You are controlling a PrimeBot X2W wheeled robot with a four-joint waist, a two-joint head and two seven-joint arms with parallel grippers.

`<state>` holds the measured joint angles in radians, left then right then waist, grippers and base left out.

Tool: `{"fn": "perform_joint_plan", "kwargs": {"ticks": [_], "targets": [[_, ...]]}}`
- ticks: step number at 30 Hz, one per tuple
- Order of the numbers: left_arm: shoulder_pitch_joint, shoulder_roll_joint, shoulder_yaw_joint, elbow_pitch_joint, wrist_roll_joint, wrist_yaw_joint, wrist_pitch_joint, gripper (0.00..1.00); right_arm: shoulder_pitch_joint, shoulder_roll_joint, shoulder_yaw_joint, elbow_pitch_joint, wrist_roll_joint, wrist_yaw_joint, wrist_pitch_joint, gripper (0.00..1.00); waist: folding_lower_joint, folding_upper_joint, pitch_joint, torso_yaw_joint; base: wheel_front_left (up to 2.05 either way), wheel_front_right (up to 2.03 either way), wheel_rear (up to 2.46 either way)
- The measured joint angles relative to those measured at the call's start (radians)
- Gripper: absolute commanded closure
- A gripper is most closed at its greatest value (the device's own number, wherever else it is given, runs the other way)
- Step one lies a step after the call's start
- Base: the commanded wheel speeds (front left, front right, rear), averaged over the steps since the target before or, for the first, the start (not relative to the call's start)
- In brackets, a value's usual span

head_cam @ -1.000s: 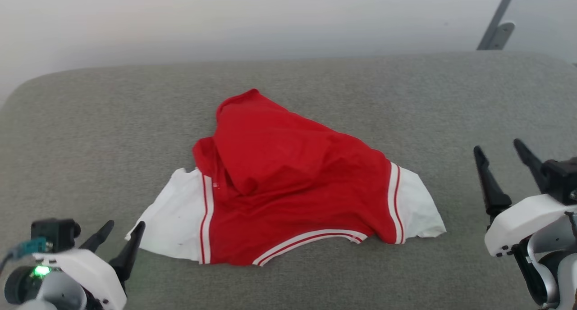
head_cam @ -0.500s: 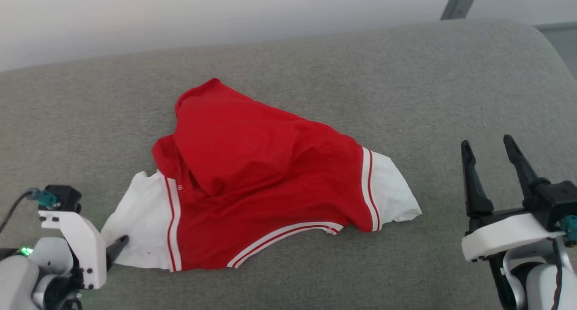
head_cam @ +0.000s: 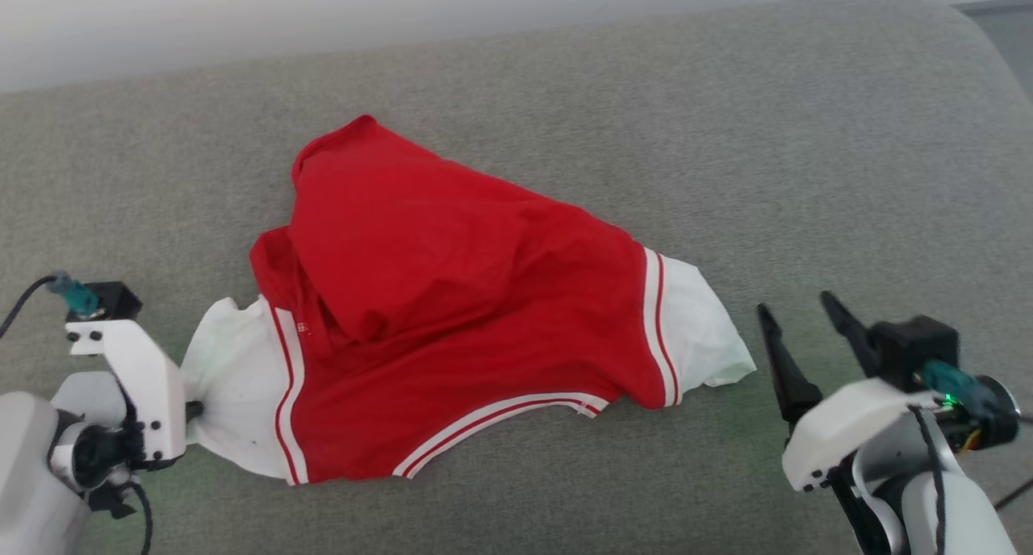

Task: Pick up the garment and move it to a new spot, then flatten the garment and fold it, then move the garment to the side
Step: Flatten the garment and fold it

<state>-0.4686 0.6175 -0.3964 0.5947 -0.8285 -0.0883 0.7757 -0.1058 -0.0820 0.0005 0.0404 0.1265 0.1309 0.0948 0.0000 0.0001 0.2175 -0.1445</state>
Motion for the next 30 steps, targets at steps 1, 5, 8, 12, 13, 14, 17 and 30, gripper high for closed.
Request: {"fn": "perform_joint_plan", "kwargs": {"ticks": [1,5,8,12,13,14,17,30], "targets": [[-0.007,-0.006,-0.001,0.001,0.0,-0.002,0.0,1.0,-0.008,-0.013,0.014,0.011,0.012,0.0,0.025,0.0,0.0,0.0,0.003,0.004,0.0,0.0,0.0],[-0.031,-0.017,-0.014,0.003,0.0,-0.012,-0.001,1.0,-0.061,-0.07,0.061,0.075,0.081,0.0,0.151,0.0,0.0,0.0,0.018,0.025,0.0,0.0,0.0],[-0.051,-0.027,-0.024,0.007,0.0,-0.019,-0.007,1.0,-0.103,-0.112,0.091,0.133,0.129,0.0,0.255,0.0,0.0,0.0,0.028,0.045,0.0,0.0,0.0],[-0.083,-0.047,-0.04,0.019,0.0,-0.028,-0.019,1.0,-0.174,-0.159,0.149,0.222,0.198,0.0,0.419,0.0,0.0,0.0,0.044,0.081,0.0,0.0,0.0],[-0.088,-0.052,-0.043,0.021,0.0,-0.03,-0.022,1.0,-0.19,-0.166,0.163,0.237,0.212,0.0,0.446,0.0,0.0,0.0,0.047,0.088,0.0,0.0,0.0],[-0.094,-0.056,-0.046,0.025,-0.001,-0.033,-0.028,1.0,-0.206,-0.176,0.172,0.255,0.223,0.0,0.473,0.0,0.0,0.0,0.049,0.094,0.0,0.0,0.0],[-0.11,-0.069,-0.056,0.039,-0.01,-0.035,-0.033,1.0,-0.25,-0.197,0.201,0.297,0.261,0.0,0.571,0.24,0.0001,0.0,0.054,0.113,0.0,0.0,0.0],[-0.191,-0.084,-0.067,0.037,-0.051,-0.035,0.026,1.0,-0.327,-0.232,0.179,0.174,0.416,0.0,0.763,1.0,0.0001,-0.0001,0.018,0.151,0.0,0.0,0.0]]}}
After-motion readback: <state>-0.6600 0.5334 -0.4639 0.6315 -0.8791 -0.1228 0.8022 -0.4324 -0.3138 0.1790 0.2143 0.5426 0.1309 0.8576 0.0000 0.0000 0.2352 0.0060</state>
